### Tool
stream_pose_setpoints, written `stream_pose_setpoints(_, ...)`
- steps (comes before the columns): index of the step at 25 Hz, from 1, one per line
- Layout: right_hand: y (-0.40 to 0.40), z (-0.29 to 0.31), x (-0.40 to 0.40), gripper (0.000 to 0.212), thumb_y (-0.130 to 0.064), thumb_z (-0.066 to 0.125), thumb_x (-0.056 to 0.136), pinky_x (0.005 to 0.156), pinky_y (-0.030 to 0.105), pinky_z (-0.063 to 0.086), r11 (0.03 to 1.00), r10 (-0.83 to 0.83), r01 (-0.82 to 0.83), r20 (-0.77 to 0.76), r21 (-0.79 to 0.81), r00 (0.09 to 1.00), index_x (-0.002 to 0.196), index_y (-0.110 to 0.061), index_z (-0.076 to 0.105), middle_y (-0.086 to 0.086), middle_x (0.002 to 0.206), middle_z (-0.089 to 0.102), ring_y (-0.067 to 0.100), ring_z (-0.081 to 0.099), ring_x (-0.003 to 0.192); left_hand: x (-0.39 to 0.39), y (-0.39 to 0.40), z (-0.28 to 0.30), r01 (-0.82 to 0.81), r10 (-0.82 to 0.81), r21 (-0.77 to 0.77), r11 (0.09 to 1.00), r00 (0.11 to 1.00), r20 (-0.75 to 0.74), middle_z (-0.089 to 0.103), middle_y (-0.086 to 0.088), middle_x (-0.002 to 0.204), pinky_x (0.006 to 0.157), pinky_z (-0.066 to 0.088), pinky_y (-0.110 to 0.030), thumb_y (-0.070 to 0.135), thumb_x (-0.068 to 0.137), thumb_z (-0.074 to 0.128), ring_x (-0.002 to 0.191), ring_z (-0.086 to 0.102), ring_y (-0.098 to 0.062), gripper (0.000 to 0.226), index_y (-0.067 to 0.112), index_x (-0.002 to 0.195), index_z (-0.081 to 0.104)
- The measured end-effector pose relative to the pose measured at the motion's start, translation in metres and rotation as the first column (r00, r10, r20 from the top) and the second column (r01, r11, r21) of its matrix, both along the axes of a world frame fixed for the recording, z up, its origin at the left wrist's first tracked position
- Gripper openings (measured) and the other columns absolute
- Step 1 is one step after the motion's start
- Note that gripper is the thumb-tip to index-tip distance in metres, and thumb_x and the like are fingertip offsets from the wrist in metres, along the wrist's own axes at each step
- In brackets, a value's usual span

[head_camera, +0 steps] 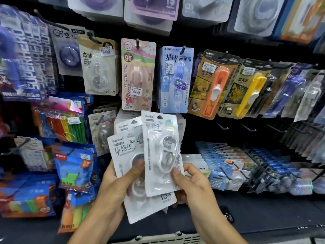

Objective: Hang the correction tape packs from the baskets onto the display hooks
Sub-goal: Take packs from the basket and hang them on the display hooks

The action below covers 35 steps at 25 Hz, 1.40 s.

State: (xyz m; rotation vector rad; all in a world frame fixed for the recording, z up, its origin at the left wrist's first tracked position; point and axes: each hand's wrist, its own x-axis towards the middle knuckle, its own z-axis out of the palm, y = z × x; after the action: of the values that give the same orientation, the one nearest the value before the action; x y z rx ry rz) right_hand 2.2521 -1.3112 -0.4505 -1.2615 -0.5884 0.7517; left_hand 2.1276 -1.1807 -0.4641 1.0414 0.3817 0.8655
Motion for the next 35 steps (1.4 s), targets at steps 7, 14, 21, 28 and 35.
stream_pose_setpoints(7, -0.013, -0.01, 0.038, 0.02, -0.022, 0.063, 0.098, 0.041, 0.022, 0.038, 0.911, -0.362, 0.387, 0.173, -0.145, 0.916, 0.088, -0.035, 0.074, 0.001, 0.057, 0.061, 0.011, 0.046, 0.042, -0.011, 0.008, 0.005, -0.198, 0.198, 0.075, 0.977, 0.98, 0.007, 0.079, 0.004, 0.109, 0.06, 0.06, -0.022, 0.028, 0.055, 0.086, 0.09, 0.078, -0.016, 0.072, 0.022, 0.124, 0.064)
stream_pose_setpoints(14, -0.012, -0.01, 0.031, 0.017, -0.023, 0.067, 0.095, 0.039, 0.019, 0.033, 0.941, -0.287, 0.3, 0.097, -0.159, 0.953, 0.105, -0.035, 0.072, -0.008, 0.054, 0.057, 0.006, 0.042, 0.04, -0.008, 0.002, 0.006, -0.186, 0.188, 0.098, 0.978, 0.982, -0.013, 0.079, 0.004, 0.11, 0.064, 0.06, -0.02, 0.027, 0.06, 0.085, 0.094, 0.078, -0.017, 0.065, 0.023, 0.122, 0.065)
stream_pose_setpoints(21, -0.002, -0.018, -0.002, 0.049, -0.045, 0.084, 0.073, 0.075, 0.025, 0.057, 0.98, 0.117, -0.083, 0.18, -0.183, 0.977, 0.118, -0.035, 0.067, -0.008, 0.101, 0.078, 0.009, 0.074, 0.092, 0.001, -0.002, 0.002, -0.187, 0.192, 0.078, 0.979, 0.979, -0.067, 0.081, 0.003, 0.103, 0.06, 0.06, -0.023, 0.034, 0.049, 0.096, 0.088, 0.079, -0.018, 0.076, 0.025, 0.117, 0.063)
stream_pose_setpoints(28, 0.006, -0.018, -0.005, 0.015, -0.019, 0.061, 0.1, 0.046, 0.03, 0.048, 0.997, 0.07, -0.067, 0.106, -0.028, 0.992, 0.108, -0.027, 0.071, 0.007, 0.075, 0.073, 0.019, 0.058, 0.052, 0.005, -0.004, 0.001, -0.058, 0.059, 0.04, 0.998, 0.998, -0.028, 0.078, 0.001, 0.115, 0.072, 0.063, -0.031, 0.043, 0.081, 0.077, 0.101, 0.076, -0.02, 0.034, 0.034, 0.113, 0.071)
stream_pose_setpoints(35, -0.001, -0.008, 0.028, 0.031, -0.011, 0.055, 0.102, 0.044, 0.021, 0.041, 0.969, -0.224, 0.231, 0.084, -0.082, 0.971, 0.105, -0.033, 0.076, -0.004, 0.08, 0.077, 0.009, 0.058, 0.052, 0.001, 0.006, 0.002, -0.252, 0.272, 0.152, 0.956, 0.954, -0.126, 0.079, 0.016, 0.1, 0.065, 0.058, -0.016, 0.016, 0.104, 0.053, 0.089, 0.076, -0.005, 0.023, 0.035, 0.107, 0.066)
